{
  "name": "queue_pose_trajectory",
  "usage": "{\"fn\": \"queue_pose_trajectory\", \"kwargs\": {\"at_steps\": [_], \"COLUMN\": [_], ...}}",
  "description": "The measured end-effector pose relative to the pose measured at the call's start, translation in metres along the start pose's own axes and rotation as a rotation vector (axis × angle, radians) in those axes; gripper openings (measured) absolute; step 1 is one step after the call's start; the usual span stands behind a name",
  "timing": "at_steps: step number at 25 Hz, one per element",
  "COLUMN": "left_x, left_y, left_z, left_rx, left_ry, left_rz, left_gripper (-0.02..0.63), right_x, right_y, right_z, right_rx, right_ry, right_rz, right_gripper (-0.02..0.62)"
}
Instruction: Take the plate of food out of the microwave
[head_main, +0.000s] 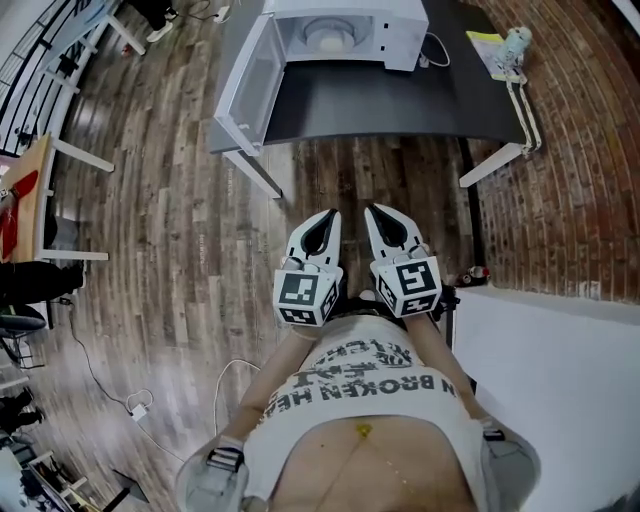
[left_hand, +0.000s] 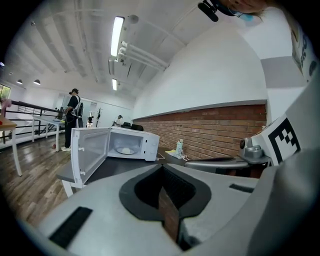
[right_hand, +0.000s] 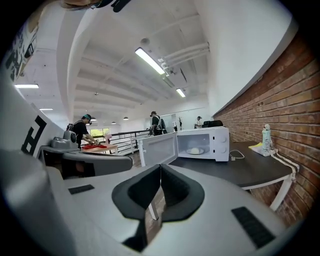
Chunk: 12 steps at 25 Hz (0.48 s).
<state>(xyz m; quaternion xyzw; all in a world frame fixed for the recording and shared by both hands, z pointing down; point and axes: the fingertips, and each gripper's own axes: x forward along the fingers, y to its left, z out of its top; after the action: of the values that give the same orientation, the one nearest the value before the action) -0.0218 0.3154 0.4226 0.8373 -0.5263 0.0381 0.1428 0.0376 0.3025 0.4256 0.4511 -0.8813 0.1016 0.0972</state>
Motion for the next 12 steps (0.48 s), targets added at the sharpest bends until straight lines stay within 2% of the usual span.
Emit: {"fn": "queue_pose_trajectory", "kwargs": {"at_steps": [7, 12], "left_x": [0.056, 0.077], "left_y": [0.050, 0.077], "left_z": [0.022, 0.031], "left_rx": [0.012, 0.025], "left_ry": [0.019, 0.035], "left_rz": [-0.070, -0.098], "left_gripper": [0.006, 0.006], "right_x": [0.073, 0.109], "right_y": [-0.017, -0.023], "right_z": [0.017, 0.027], "right_rx": [0.027, 0.051], "right_ry": [0.001, 0.000], "right_rz": [-0.040, -0.061], "right_gripper": [0.009, 0.009]}}
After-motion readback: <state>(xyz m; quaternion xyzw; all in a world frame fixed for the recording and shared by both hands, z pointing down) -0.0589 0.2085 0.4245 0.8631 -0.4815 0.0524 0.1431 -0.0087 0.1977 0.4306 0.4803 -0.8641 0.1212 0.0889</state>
